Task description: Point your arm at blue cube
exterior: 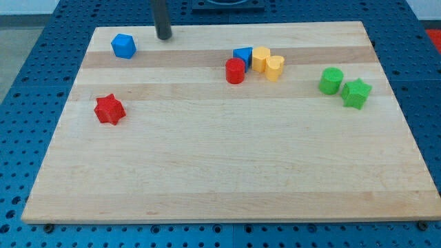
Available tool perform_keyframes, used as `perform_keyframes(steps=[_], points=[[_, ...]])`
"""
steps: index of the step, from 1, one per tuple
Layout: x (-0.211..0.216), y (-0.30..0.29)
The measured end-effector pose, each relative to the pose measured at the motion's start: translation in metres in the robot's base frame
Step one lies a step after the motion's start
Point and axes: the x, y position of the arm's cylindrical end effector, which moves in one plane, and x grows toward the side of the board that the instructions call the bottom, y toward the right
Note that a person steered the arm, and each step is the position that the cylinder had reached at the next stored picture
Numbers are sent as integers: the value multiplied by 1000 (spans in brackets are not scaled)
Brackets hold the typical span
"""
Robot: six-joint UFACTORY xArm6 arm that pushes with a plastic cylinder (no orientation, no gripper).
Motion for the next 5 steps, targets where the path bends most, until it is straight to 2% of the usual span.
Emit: perform_keyframes(steps=[2,3,5], points=[[0,-88],[1,-104],[20,-100]])
